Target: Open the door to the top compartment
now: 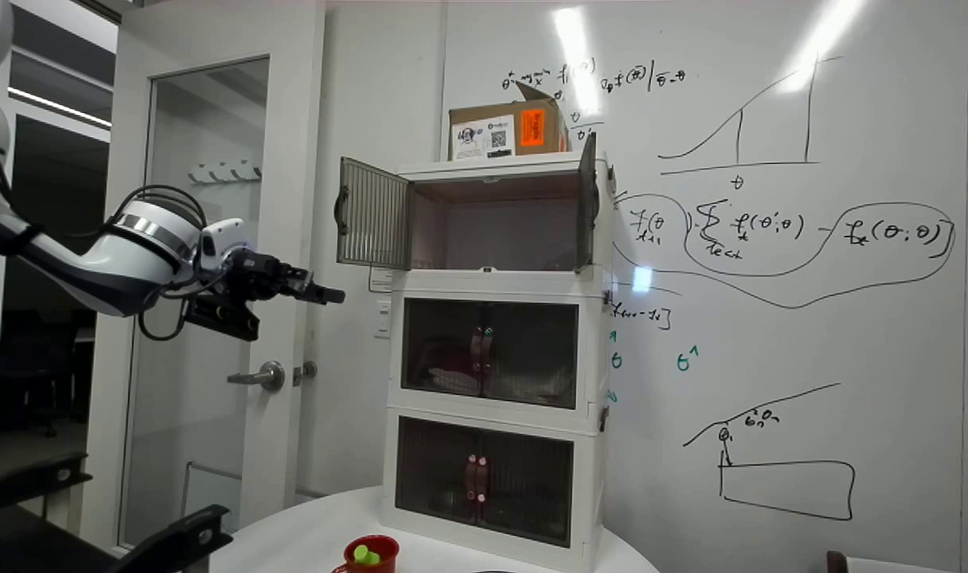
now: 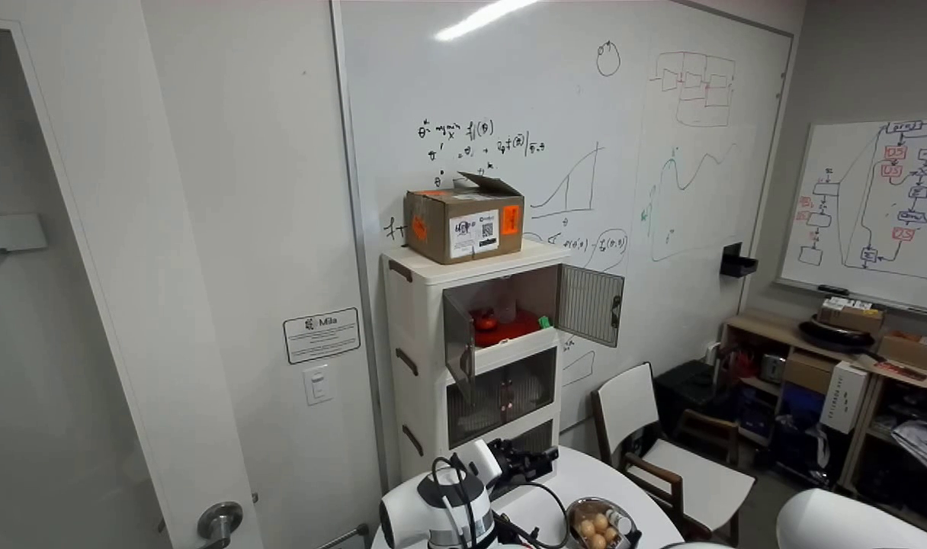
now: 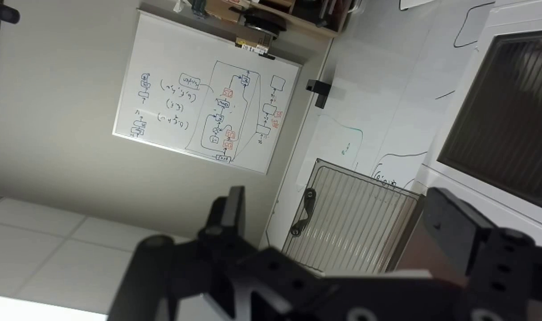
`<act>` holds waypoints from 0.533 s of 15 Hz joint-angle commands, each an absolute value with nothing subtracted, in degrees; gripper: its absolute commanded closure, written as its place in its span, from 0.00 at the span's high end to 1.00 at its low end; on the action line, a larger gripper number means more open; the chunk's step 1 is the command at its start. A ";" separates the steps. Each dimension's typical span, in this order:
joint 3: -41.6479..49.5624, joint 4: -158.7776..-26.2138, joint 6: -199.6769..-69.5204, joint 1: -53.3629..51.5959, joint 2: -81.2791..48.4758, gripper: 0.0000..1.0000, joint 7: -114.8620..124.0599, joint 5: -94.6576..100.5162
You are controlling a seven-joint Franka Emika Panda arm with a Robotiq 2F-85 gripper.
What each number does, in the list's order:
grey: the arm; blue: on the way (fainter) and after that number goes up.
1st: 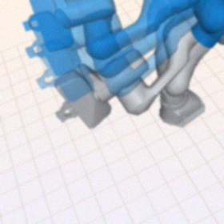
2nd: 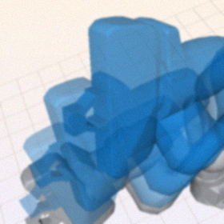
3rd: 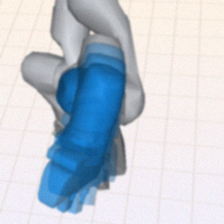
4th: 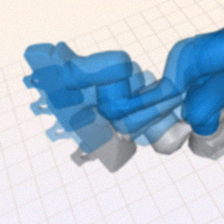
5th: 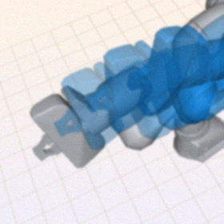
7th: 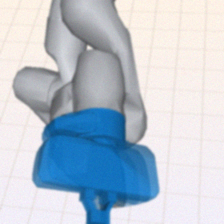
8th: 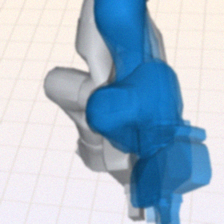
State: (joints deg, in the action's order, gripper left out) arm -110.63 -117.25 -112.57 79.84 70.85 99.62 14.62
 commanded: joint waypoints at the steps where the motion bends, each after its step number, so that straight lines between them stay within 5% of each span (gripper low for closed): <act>1: -109.11 -117.36 -113.25 78.53 74.06 1.00 96.97 11.04; 8: -106.51 -117.67 -124.36 83.46 76.46 1.00 92.79 13.53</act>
